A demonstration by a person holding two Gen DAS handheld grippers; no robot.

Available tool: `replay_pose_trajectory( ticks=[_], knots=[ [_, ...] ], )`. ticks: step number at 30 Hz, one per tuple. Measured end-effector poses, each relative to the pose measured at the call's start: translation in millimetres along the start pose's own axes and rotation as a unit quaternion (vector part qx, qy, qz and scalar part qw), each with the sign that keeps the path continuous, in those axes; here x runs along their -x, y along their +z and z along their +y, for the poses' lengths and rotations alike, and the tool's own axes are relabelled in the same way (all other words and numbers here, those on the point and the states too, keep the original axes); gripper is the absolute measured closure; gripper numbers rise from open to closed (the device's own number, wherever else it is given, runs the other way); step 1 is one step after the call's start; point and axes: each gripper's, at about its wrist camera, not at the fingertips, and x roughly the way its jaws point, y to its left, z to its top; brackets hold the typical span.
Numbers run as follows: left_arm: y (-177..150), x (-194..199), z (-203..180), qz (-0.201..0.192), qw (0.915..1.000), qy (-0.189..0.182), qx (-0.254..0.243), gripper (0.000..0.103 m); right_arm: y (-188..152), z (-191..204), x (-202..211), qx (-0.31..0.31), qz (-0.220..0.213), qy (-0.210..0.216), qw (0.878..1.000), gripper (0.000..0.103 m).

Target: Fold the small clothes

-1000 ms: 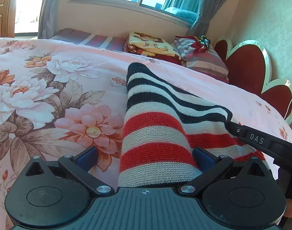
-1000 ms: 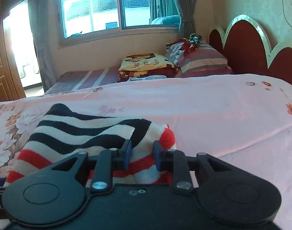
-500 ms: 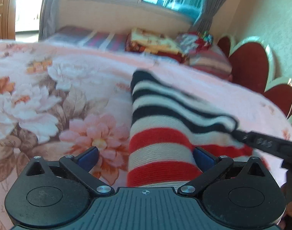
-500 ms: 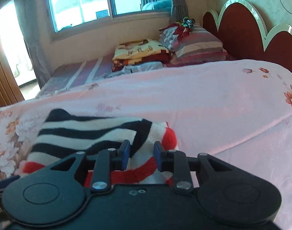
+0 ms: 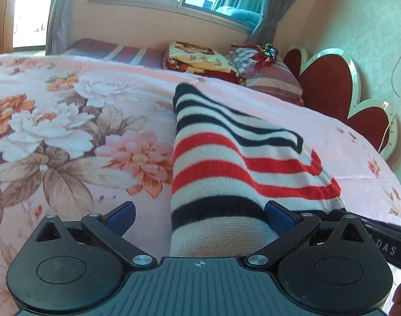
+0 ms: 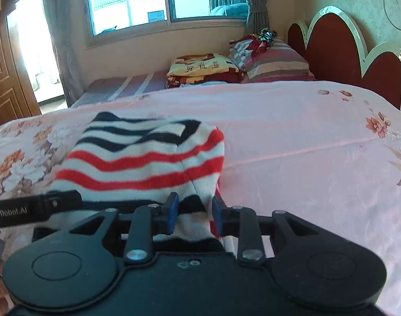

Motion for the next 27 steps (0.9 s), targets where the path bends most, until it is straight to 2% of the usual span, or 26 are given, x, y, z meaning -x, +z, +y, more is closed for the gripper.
replay_pose_trajectory(
  ticks=[3,7,10,13,15,17,20,23,24,25,27],
  knots=[
    [-0.6,-7.3,-1.8,0.01,0.9999,-0.002,0.012,0.0,-1.6,-0.6,-7.7,0.007,-0.007,-0.013,1.0,0.078],
    [1.0,3.3,-6.9,0.018,0.9998,0.003,0.007,0.0,3.9,-6.1,-10.2,-0.026,0.0,-0.013,1.0,0.076],
    [-9.0,22.2,-3.2,0.02,0.9998,-0.008,0.005,0.0,1.1,-3.0,11.4,-0.021,-0.011,-0.007,1.0,0.078],
    [-21.7,26.7,-1.5,0.028,0.9996,-0.007,0.001,0.0,-8.9,0.8,34.4,-0.024,-0.018,0.013,0.999,0.077],
    [-27.7,25.7,-2.4,0.028,0.9996,-0.004,0.0,0.0,-18.8,4.4,40.7,-0.011,-0.02,0.009,1.0,0.076],
    [-29.6,21.8,-3.7,0.031,0.9995,-0.001,0.0,0.0,-26.5,3.2,30.0,0.01,-0.002,-0.013,1.0,0.076],
    [-27.5,19.2,-6.7,0.034,0.9994,0.004,0.0,0.0,-22.1,-5.5,27.6,-0.017,0.007,-0.002,1.0,0.073],
    [-26.5,22.3,-6.6,0.042,0.9991,0.001,0.004,0.0,-21.8,-1.6,32.4,-0.008,0.016,0.0,1.0,0.073],
    [-27.7,23.6,-7.4,0.045,0.999,-0.001,-0.002,0.0,-25.4,-3.0,33.1,-0.009,0.02,0.002,1.0,0.074],
    [-29.9,24.5,-8.5,0.045,0.9989,-0.002,-0.009,0.0,-28.9,-3.9,33.2,-0.008,0.021,0.002,1.0,0.079],
    [-34.9,23.1,-10.6,0.043,0.9989,0.0,-0.022,0.0,-34.9,-5.2,30.8,-0.004,0.019,-0.015,1.0,0.084]
  ],
)
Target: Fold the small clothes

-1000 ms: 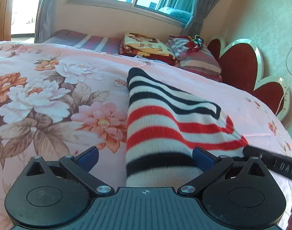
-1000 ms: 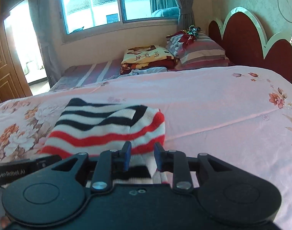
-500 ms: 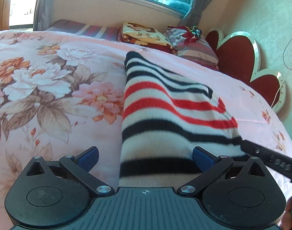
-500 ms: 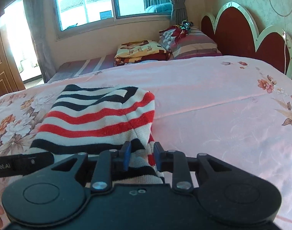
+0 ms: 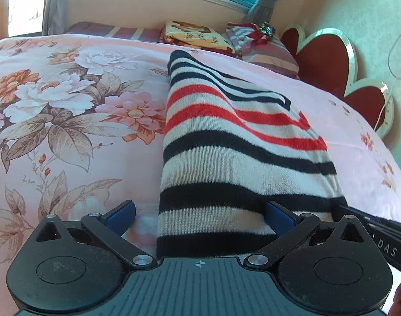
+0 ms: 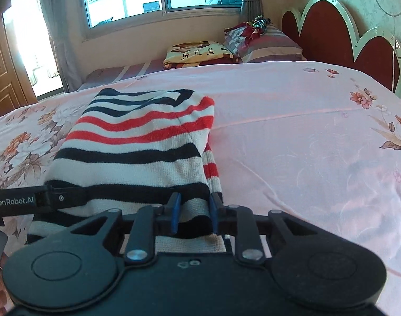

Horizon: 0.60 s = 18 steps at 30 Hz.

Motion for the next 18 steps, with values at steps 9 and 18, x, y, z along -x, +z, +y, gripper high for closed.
replay_pose_trajectory(
  ticks=[9,18],
  knots=[
    [-12.1,8.4,-12.9,0.019,0.9991,0.004,-0.038,0.0,-4.1,5.1,-3.4,0.035,0.007,-0.035,0.999,0.078],
    [-7.9,10.1,-17.9,0.032,0.999,0.017,-0.026,0.0,13.0,4.7,34.4,0.011,-0.035,0.002,0.999,0.072]
  ],
)
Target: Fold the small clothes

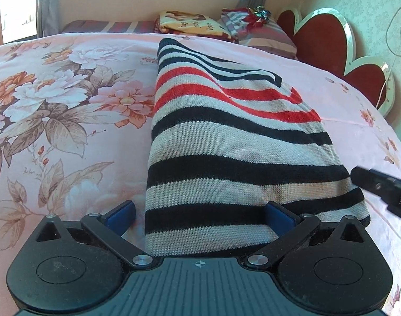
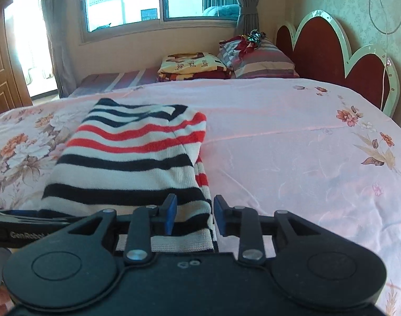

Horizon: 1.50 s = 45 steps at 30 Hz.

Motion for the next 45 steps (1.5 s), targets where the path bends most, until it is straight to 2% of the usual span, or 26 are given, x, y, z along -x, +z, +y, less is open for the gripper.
replay_pose_trajectory(
  ticks=[4,8,10,12,13,15,20,25,28,34,37,45],
  knots=[
    [1.3,0.0,-3.4,0.003,1.0,0.006,0.001,0.0,5.6,5.7,4.0,0.004,-0.009,0.016,1.0,0.072],
    [0.9,-0.3,-4.4,0.002,1.0,0.009,0.0,0.0,-4.2,6.0,-10.8,0.001,0.023,0.021,1.0,0.072],
    [1.2,-1.1,-4.1,0.002,1.0,0.009,-0.002,0.0,-12.4,6.7,-25.7,0.017,0.055,-0.007,0.998,0.075],
    [1.8,-0.7,-3.9,0.003,0.9999,0.009,-0.004,0.0,-17.1,1.8,-30.9,0.014,0.054,-0.017,0.998,0.076],
    [2.4,0.2,-3.3,0.004,1.0,0.008,-0.002,0.0,-16.5,0.5,-31.0,0.012,0.056,-0.023,0.998,0.073],
    [4.5,5.0,-0.6,0.004,1.0,0.003,0.007,0.0,-15.3,-6.2,-30.2,-0.005,0.062,-0.011,0.998,0.074],
    [19.3,22.6,6.2,-0.03,0.9993,0.0,0.021,0.0,-4.1,-14.1,-14.2,-0.027,0.028,0.009,0.999,0.071],
    [38.0,14.8,14.1,-0.041,0.9982,0.021,0.038,0.0,16.8,-7.2,-11.6,-0.031,-0.008,0.033,0.999,0.073],
    [40.5,0.3,17.1,-0.033,0.9978,0.033,0.047,0.0,22.9,9.1,-21.4,-0.006,0.001,0.038,0.999,0.078],
    [36.0,-15.7,15.3,-0.023,0.9978,0.015,0.06,0.0,20.4,27.2,-43.7,0.02,0.024,0.043,0.999,0.079],
    [36.9,-18.5,12.7,-0.021,0.9984,0.009,0.052,0.0,14.0,26.4,-58.0,0.044,0.039,0.01,0.998,0.082],
    [39.7,-20.8,17.3,-0.014,0.9981,-0.002,0.059,0.0,9.0,26.7,-59.7,0.042,0.024,0.008,0.999,0.079]
  ],
)
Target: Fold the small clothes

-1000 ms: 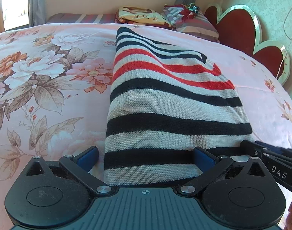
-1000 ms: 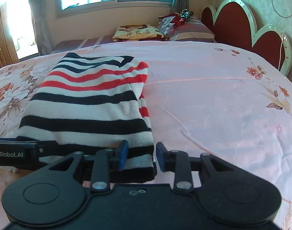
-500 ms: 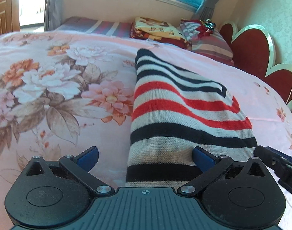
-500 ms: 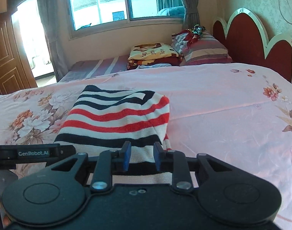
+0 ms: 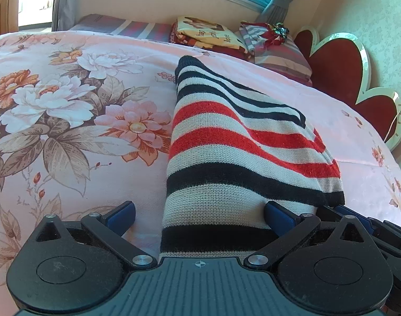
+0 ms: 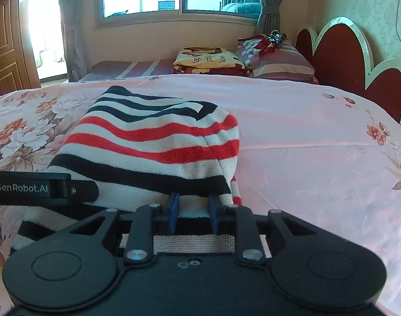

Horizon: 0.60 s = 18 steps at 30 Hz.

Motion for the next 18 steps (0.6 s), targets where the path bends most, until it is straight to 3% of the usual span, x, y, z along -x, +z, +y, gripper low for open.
replay_pose_trajectory(
  ticks=[3,5,8,13,18],
  knots=[
    [2.9,-0.3,-0.2,0.007,1.0,-0.002,-0.002,0.0,4.0,-6.9,4.1,-0.016,0.003,0.024,1.0,0.072],
    [5.2,-1.1,-0.3,0.011,0.9999,-0.005,-0.004,0.0,7.3,-9.7,7.9,-0.023,0.002,0.038,0.999,0.05],
    [8.8,-3.3,0.0,0.016,0.9998,-0.011,-0.003,0.0,11.0,-10.7,14.4,-0.022,-0.013,0.031,0.999,0.037],
    [12.7,-9.6,-0.7,0.024,0.9994,-0.023,0.004,0.0,17.6,-24.7,5.4,-0.038,-0.001,0.026,0.999,0.033],
    [17.5,-17.6,0.2,0.034,0.9986,-0.041,0.009,0.0,19.8,-42.8,-17.3,-0.075,0.042,0.054,0.995,0.029]
  ],
)
